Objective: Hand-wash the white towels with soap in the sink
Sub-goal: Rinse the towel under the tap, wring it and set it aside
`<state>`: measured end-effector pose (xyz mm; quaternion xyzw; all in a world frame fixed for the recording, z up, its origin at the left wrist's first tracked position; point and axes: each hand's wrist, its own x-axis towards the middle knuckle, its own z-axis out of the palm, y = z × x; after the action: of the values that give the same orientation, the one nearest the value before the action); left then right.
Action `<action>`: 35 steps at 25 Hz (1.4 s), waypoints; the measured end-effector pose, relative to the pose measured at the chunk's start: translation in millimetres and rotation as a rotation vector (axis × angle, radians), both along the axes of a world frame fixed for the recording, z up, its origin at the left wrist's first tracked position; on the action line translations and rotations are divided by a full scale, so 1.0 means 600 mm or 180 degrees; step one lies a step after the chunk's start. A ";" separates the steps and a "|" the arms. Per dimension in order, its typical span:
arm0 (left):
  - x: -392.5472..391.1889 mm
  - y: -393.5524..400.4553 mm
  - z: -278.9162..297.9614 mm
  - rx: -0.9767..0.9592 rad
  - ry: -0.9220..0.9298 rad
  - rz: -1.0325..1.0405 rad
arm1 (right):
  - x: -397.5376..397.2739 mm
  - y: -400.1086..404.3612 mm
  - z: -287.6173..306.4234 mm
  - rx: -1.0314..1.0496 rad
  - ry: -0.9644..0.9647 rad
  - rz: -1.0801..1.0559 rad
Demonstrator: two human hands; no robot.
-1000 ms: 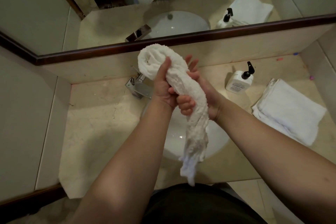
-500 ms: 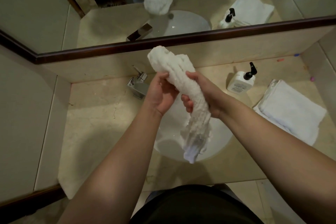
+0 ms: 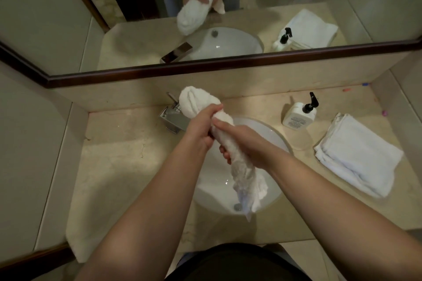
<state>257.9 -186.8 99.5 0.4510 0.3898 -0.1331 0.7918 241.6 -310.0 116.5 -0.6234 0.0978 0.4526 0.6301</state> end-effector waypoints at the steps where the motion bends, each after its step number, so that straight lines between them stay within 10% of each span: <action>1: -0.004 -0.001 -0.005 0.0013 0.0107 -0.0042 | -0.008 0.005 -0.005 -0.0173 -0.0108 -0.0084; 18: -0.011 0.029 0.006 -0.2010 -0.1763 -0.0595 | 0.016 0.002 0.018 0.2219 0.1528 0.0477; 28: -0.010 -0.018 -0.004 -0.0483 -0.0141 0.0456 | -0.016 0.013 -0.005 -0.0746 -0.0884 -0.0038; 35: -0.010 -0.043 -0.051 0.0552 0.0469 0.0978 | -0.024 0.022 -0.082 -0.1269 -0.1591 -0.0320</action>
<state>251.8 -212.4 68.8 0.4417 0.5210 -0.0092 0.7303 227.4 -296.8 67.3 -0.8208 0.0574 0.2256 0.5216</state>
